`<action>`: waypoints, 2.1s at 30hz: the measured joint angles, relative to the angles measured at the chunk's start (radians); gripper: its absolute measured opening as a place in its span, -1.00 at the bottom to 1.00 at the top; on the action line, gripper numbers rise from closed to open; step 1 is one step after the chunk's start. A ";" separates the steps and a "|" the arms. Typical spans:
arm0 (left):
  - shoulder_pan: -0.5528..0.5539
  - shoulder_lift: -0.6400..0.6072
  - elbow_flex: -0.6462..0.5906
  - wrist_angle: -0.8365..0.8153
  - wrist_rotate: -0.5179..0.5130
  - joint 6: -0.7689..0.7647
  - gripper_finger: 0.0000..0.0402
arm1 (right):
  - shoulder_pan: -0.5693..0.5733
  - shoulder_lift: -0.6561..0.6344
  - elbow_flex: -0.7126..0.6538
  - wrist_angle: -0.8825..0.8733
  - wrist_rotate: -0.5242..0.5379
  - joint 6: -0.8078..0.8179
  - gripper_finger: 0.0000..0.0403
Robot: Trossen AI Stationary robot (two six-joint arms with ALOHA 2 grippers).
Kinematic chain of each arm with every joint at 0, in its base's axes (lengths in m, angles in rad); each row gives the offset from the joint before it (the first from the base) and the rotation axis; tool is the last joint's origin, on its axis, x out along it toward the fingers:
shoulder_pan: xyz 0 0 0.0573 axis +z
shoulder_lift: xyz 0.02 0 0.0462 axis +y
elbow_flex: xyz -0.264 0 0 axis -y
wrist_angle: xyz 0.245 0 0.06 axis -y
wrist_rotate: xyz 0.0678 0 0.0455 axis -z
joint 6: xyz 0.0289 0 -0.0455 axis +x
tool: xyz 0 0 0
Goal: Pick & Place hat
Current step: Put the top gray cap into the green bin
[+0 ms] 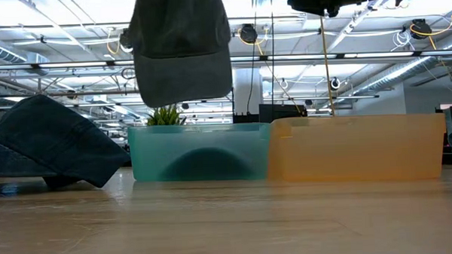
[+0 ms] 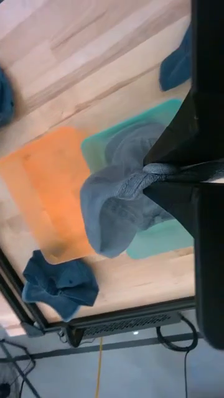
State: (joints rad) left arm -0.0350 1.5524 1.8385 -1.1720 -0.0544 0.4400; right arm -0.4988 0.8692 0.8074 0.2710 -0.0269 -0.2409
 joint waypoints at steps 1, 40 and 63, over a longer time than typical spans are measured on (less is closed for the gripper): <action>0.000 0.007 0.000 0.010 0.000 0.008 -0.87 | 0.000 0.000 0.000 -0.001 0.000 0.001 -0.14; 0.040 0.247 0.000 0.030 0.026 0.041 -0.87 | 0.000 0.000 0.000 -0.014 0.003 -0.010 -0.14; 0.216 0.427 -0.094 0.096 -0.058 -0.036 -0.87 | 0.000 0.000 0.000 -0.015 0.001 -0.081 -0.14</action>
State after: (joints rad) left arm 0.1812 1.9793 1.7442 -1.0765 -0.1124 0.4041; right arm -0.4984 0.8688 0.8074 0.2558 -0.0258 -0.3217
